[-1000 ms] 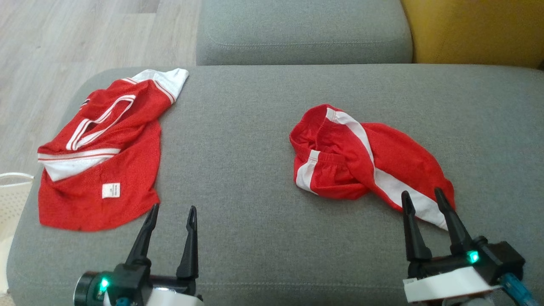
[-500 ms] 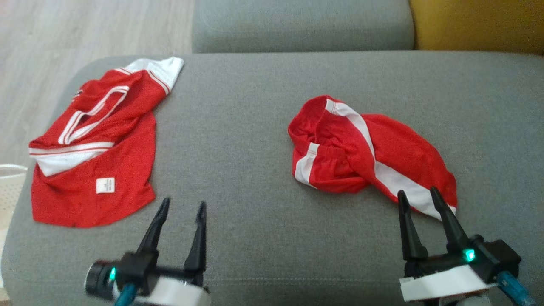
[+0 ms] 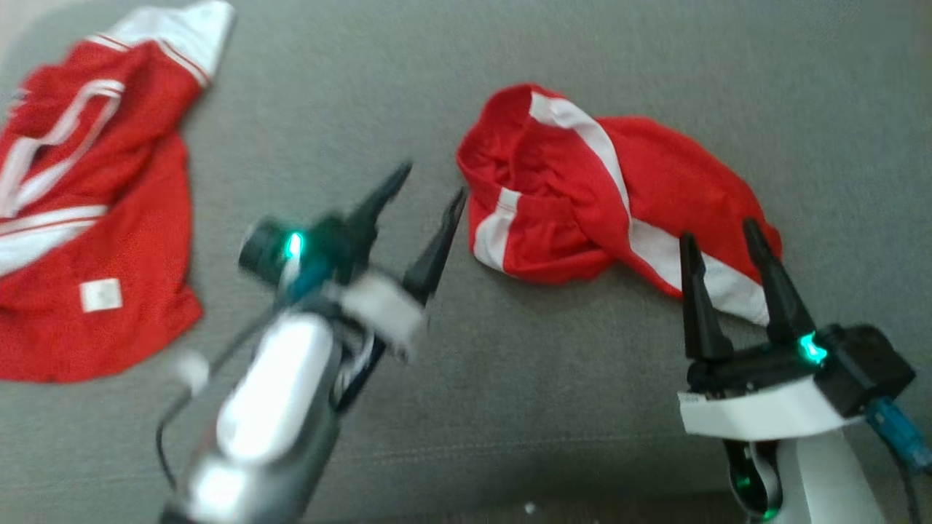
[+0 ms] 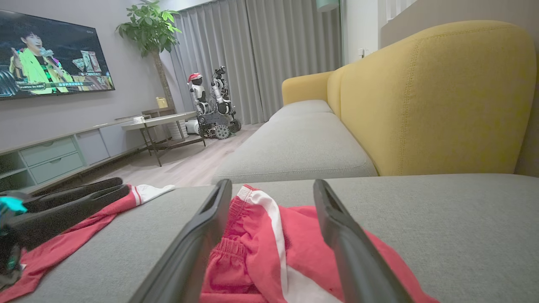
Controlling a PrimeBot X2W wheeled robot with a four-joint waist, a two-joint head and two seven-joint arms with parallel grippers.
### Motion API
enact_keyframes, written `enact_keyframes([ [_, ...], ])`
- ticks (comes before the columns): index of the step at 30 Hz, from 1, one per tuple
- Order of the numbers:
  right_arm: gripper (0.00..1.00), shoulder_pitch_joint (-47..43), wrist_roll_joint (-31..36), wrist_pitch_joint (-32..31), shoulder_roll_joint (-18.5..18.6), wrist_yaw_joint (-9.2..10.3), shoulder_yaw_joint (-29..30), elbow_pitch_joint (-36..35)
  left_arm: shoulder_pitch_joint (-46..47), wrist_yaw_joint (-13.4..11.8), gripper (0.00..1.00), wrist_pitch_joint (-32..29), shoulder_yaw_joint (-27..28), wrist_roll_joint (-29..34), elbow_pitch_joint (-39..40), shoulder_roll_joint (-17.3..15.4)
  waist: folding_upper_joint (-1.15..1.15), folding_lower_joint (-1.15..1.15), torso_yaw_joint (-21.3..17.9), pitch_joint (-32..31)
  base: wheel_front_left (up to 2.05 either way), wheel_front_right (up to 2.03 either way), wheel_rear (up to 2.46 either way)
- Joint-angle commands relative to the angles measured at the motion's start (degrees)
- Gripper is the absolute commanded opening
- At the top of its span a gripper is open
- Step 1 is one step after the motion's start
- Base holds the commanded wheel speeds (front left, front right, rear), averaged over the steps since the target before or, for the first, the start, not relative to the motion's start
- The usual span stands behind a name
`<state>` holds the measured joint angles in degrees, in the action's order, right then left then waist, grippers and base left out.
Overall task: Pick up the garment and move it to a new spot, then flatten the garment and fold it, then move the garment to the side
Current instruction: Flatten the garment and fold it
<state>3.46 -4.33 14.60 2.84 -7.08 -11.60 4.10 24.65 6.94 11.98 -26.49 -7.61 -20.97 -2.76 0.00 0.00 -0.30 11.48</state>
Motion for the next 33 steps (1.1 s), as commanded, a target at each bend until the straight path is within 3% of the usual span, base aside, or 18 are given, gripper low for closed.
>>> enact_keyframes([
  [1,1.00,2.5,0.2,0.4,0.0,-0.41,-1.8,-2.5,5.1,0.2,1.00,-0.6,1.0,-1.0,0.6,-0.1,0.00,0.00,-2.7,3.8,0.00,0.00,0.00],
  [14,1.00,6.1,0.0,0.4,0.0,-0.41,-2.0,-3.7,25.8,0.5,1.00,-7.7,-8.0,-15.0,-16.8,-0.1,0.00,0.00,-7.6,11.0,0.00,0.00,0.00],
  [31,1.00,6.8,-1.4,0.4,0.0,-0.41,-2.5,-4.0,35.3,0.5,1.00,-6.5,-14.1,-22.2,-26.8,-0.1,0.00,0.00,-10.5,12.4,0.00,0.00,0.00],
  [32,1.00,6.8,-1.4,0.4,0.0,-0.41,-2.5,-3.9,35.5,0.5,0.64,-6.2,-14.4,-22.5,-27.1,-0.1,0.00,0.00,-10.5,12.4,0.00,0.00,0.00],
  [33,1.00,6.8,-1.4,0.4,0.0,-0.41,-2.5,-3.9,35.5,0.5,0.64,-6.2,-14.4,-22.5,-27.1,-0.1,0.00,0.00,-10.5,12.4,0.00,0.00,0.00],
])
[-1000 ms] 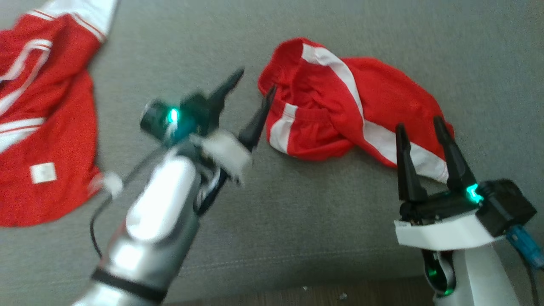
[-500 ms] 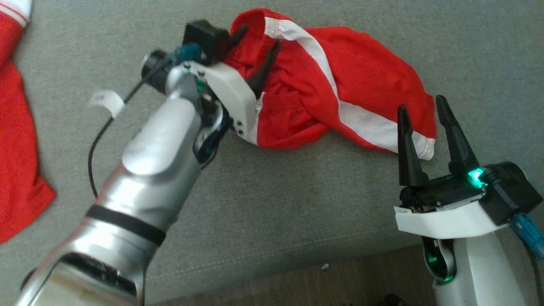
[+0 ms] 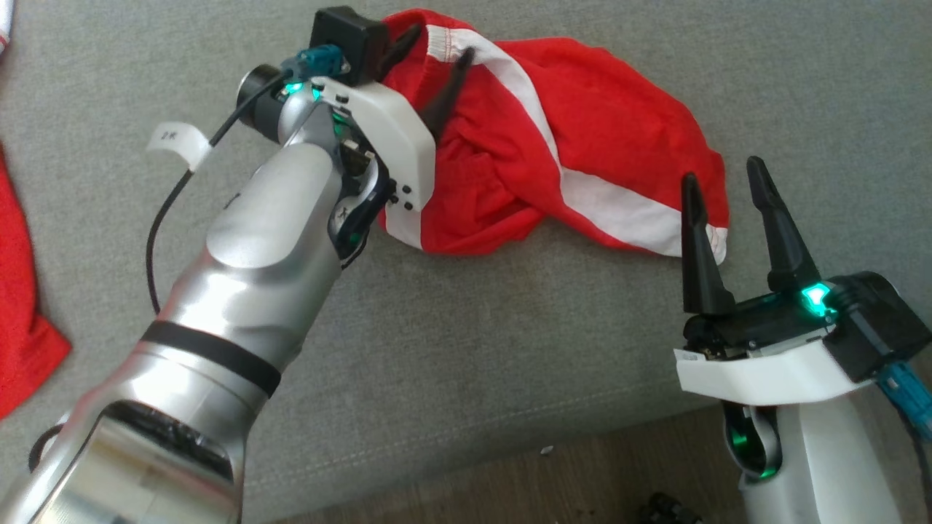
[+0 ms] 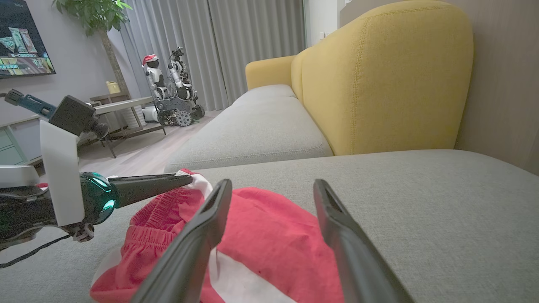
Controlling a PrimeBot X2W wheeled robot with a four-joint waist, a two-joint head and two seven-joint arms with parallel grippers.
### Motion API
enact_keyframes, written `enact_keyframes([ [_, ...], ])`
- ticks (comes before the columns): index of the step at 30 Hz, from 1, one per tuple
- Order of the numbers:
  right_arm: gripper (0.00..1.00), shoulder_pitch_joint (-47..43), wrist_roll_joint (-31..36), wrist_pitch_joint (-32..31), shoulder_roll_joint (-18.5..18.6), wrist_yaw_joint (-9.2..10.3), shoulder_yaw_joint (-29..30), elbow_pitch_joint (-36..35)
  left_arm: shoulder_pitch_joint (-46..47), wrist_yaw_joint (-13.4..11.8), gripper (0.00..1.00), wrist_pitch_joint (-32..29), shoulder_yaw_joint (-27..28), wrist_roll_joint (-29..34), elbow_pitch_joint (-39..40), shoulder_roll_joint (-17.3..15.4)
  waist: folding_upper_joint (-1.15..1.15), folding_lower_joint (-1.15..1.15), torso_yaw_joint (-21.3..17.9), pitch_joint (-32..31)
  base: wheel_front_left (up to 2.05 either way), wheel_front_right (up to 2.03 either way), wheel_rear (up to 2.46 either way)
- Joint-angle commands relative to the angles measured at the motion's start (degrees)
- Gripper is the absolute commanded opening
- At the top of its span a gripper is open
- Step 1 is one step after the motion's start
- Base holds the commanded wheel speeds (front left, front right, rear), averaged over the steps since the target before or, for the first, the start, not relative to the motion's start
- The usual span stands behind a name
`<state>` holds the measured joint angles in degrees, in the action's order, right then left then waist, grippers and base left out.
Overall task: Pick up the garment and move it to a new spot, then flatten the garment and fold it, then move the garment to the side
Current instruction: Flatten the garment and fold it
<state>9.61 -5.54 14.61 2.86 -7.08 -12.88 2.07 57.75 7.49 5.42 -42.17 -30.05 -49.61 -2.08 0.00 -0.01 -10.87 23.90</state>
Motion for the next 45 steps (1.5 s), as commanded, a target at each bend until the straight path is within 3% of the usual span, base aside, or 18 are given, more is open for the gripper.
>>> enact_keyframes([
  [1,1.00,0.6,-0.3,0.4,0.0,-0.41,-1.3,-1.9,2.7,0.0,0.35,0.5,0.9,-0.4,1.3,-0.8,0.00,0.01,0.0,0.0,0.00,0.00,0.00],
  [2,1.00,0.6,-0.3,0.4,0.0,-0.41,-1.3,-1.9,3.0,0.0,0.05,0.8,0.5,-0.8,1.2,-0.8,0.00,0.01,0.0,0.0,0.00,0.00,0.00],
  [3,1.00,0.5,-0.3,0.4,0.0,-0.41,-1.3,-1.8,3.1,0.0,0.00,0.9,0.0,-1.2,1.0,-0.8,0.00,0.01,0.0,0.0,0.00,0.00,0.00],
  [9,1.00,0.3,-0.2,0.4,0.0,-0.41,-0.8,-1.6,2.3,0.0,0.00,1.5,-3.0,-5.7,2.7,-1.0,0.00,0.01,0.9,-1.5,0.00,0.00,0.00],
  [12,1.00,-0.1,-0.3,0.4,0.0,-0.41,-0.6,-1.6,0.0,0.0,0.00,2.9,-3.7,-8.5,6.4,-3.0,0.00,0.01,1.5,-2.6,0.00,0.00,0.00],
  [18,1.00,-2.3,-3.8,0.4,0.0,-0.41,1.0,-0.4,-9.6,-0.2,0.00,2.5,-2.4,-14.5,19.9,-12.4,0.00,0.01,4.4,-4.1,0.00,0.00,0.00],
  [23,1.00,-3.9,-7.7,0.4,0.0,-0.41,3.1,4.8,-19.1,-4.0,0.00,1.4,0.2,-17.2,32.7,-20.2,0.00,0.01,6.9,-4.5,0.00,0.00,0.00],
  [27,1.00,-3.2,-11.7,0.4,0.0,-0.41,4.4,11.4,-24.1,-7.2,0.00,1.0,1.7,-18.4,39.5,-23.8,0.00,0.01,8.6,-4.4,0.00,0.00,0.00],
  [33,1.00,-0.8,-15.3,0.4,0.0,-0.41,2.7,22.8,-26.7,-9.3,0.00,0.8,2.1,-18.6,43.8,-25.3,0.00,0.01,9.8,-4.0,0.00,0.00,0.00],
  [41,1.00,3.2,-18.9,0.4,0.0,-0.41,0.7,29.9,-27.5,-10.5,0.00,0.4,1.9,-18.3,45.5,-26.1,0.00,0.01,9.7,-3.4,0.00,0.00,0.00],
  [42,0.90,3.5,-19.6,0.4,0.0,-0.41,0.2,30.9,-27.5,-10.6,0.00,0.3,1.8,-18.2,45.5,-26.2,0.00,0.01,9.8,-3.4,0.00,0.00,0.00],
  [44,0.38,4.2,-21.3,0.4,0.0,-0.41,-1.3,32.5,-27.6,-10.7,0.00,0.2,1.7,-18.3,45.7,-26.2,0.00,0.01,9.8,-3.4,0.00,0.00,0.00],
  [45,0.38,4.2,-21.3,0.4,0.0,-0.41,-1.3,32.5,-27.6,-10.7,0.00,0.2,1.7,-18.3,45.7,-26.2,0.00,0.01,9.8,-3.4,0.00,0.00,0.00],
])
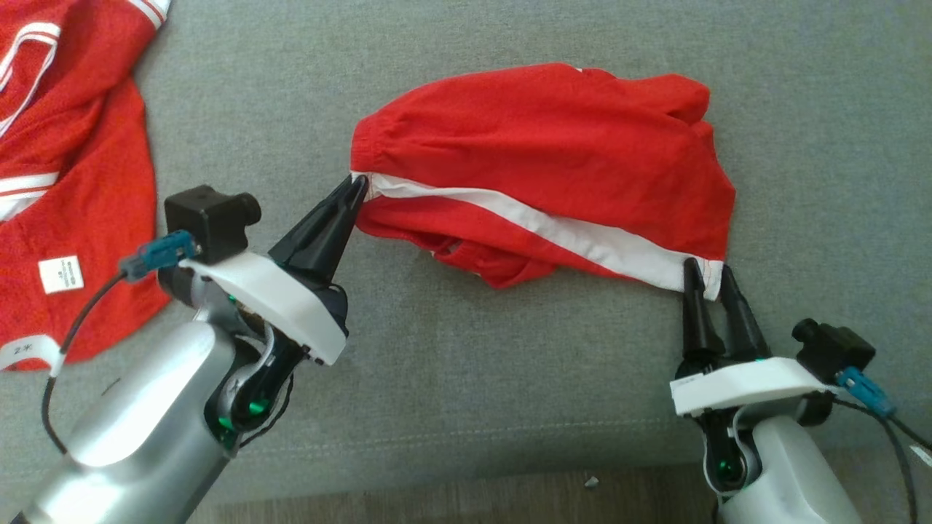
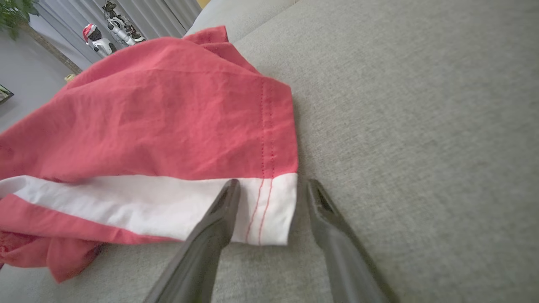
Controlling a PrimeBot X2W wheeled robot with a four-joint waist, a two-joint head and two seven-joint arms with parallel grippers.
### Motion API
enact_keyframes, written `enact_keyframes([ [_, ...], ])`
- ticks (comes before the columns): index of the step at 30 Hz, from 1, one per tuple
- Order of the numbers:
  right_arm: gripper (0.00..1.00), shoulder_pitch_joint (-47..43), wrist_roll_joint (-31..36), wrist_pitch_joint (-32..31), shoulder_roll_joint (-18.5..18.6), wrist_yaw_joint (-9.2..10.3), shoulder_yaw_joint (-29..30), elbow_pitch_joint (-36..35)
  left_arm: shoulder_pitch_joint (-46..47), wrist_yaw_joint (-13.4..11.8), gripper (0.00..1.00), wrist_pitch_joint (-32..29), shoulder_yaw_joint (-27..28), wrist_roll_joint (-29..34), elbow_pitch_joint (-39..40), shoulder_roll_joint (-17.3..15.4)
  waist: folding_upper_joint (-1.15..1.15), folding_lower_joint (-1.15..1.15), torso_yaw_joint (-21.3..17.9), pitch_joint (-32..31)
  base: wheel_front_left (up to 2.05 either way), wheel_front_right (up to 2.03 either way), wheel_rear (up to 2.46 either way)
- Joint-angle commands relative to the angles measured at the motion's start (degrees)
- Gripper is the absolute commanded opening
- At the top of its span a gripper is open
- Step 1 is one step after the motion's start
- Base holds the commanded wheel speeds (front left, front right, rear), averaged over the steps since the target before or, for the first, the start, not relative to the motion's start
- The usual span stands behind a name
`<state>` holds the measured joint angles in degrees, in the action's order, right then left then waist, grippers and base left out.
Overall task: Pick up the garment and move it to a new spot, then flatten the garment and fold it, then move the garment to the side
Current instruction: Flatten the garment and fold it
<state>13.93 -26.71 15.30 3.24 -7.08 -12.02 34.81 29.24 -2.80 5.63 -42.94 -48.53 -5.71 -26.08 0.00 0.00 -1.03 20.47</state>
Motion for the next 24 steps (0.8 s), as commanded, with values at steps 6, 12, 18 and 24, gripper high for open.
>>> enact_keyframes([
  [6,0.00,1.1,-1.9,-0.3,-0.4,-0.41,-3.3,3.2,0.6,-0.8,0.00,0.1,2.7,0.1,1.7,-2.6,0.00,0.00,-0.2,-0.8,0.00,0.00,0.00],
  [12,0.00,-0.6,-2.4,-0.3,-0.4,-0.41,-0.5,-1.1,0.1,-0.2,0.00,1.4,2.9,-0.2,1.8,-2.8,0.00,0.00,-0.7,-3.7,0.00,0.00,0.00],
  [18,0.00,-2.2,-1.0,-3.1,-0.4,-0.41,4.8,-14.9,1.9,3.0,0.00,-0.4,4.1,-3.3,5.0,-4.2,0.00,0.00,-2.0,-7.4,0.00,0.00,0.00],
  [24,0.00,2.3,-1.7,-15.6,-0.4,-0.41,10.8,-32.1,9.9,5.9,0.00,-4.8,6.7,-6.9,7.2,-5.1,0.00,0.00,-3.7,-9.2,0.00,0.00,0.00],
])
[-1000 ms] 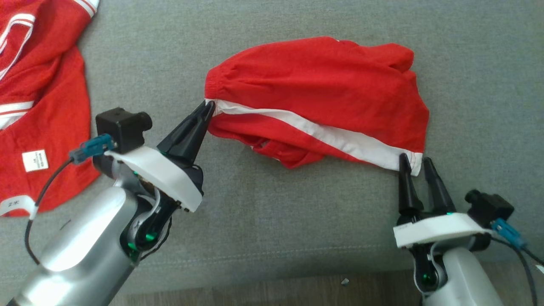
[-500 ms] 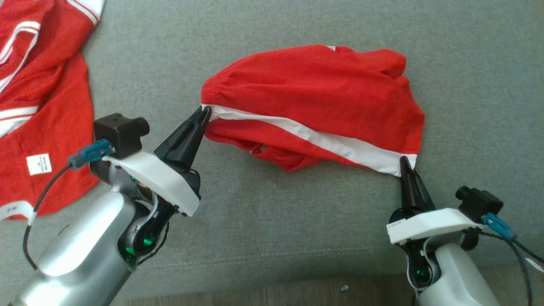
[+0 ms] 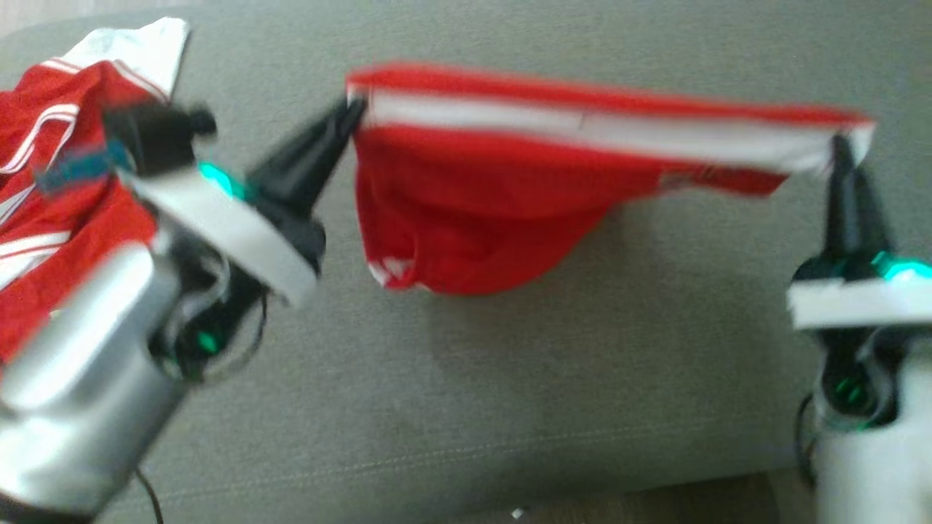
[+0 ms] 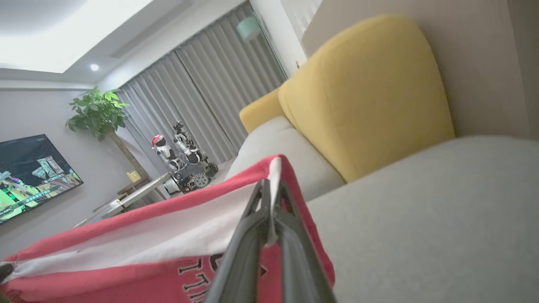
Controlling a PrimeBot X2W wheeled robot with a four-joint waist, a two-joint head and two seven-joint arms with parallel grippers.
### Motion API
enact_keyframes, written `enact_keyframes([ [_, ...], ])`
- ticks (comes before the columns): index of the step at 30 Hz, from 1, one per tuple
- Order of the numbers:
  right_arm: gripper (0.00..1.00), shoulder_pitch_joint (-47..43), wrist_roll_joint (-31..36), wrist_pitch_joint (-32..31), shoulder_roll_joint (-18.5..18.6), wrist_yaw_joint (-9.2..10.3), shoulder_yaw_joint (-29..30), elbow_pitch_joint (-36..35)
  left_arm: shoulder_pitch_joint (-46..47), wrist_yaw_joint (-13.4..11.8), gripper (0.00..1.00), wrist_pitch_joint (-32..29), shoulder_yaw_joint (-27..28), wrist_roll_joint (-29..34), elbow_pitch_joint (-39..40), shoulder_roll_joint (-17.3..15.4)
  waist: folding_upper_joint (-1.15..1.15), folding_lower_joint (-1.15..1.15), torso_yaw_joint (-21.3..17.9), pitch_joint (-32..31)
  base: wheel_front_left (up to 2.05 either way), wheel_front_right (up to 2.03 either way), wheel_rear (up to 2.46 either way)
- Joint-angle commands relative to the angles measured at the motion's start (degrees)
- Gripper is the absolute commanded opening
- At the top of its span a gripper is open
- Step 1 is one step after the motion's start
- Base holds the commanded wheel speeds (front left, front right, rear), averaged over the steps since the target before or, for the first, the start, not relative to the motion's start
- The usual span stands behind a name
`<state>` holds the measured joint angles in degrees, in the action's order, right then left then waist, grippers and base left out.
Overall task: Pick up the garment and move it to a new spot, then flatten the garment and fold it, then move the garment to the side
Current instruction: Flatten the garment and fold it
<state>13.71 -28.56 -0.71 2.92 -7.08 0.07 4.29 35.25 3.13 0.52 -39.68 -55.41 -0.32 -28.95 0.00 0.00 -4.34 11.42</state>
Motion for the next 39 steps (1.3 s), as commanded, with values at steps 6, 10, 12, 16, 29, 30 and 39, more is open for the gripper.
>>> enact_keyframes([
  [6,0.00,19.3,-0.2,-10.0,0.0,-0.41,4.5,-1.6,19.4,2.9,0.00,-1.8,3.9,1.6,-5.2,-0.1,0.00,0.00,-2.1,2.7,0.00,0.00,0.00],
  [10,0.00,33.2,2.9,-7.6,0.0,-0.41,5.9,4.1,31.3,3.9,0.00,3.8,3.2,8.1,-12.8,1.8,0.00,0.00,-3.0,6.7,0.00,0.00,0.00],
  [12,0.00,39.0,3.6,-4.3,0.0,-0.41,5.8,6.6,36.5,4.1,0.00,8.6,2.8,11.9,-16.2,2.6,0.00,0.00,-3.3,8.5,0.00,0.00,0.00],
  [16,0.00,45.0,4.8,3.8,0.6,-0.41,3.1,8.1,43.2,4.3,0.00,14.4,1.0,20.4,-17.5,3.8,0.00,0.00,-3.1,11.7,0.00,0.00,0.00],
  [29,0.00,12.4,-0.5,2.6,1.6,-0.41,-2.1,4.3,12.3,4.4,0.00,14.5,-5.6,20.2,-1.8,-0.9,0.00,0.00,-1.4,12.0,0.00,0.00,0.00],
  [30,0.00,8.8,-1.4,1.5,1.5,-0.41,-1.7,4.4,9.1,4.4,0.00,14.5,-6.2,19.7,-1.1,-1.1,0.00,0.00,-1.3,11.8,0.00,0.00,0.00],
  [39,0.00,-10.1,-3.8,-6.0,0.7,-0.41,4.9,3.2,-9.6,4.4,0.00,14.5,-11.1,20.4,-0.1,-3.5,0.00,0.00,-0.9,8.1,0.00,0.00,0.00],
])
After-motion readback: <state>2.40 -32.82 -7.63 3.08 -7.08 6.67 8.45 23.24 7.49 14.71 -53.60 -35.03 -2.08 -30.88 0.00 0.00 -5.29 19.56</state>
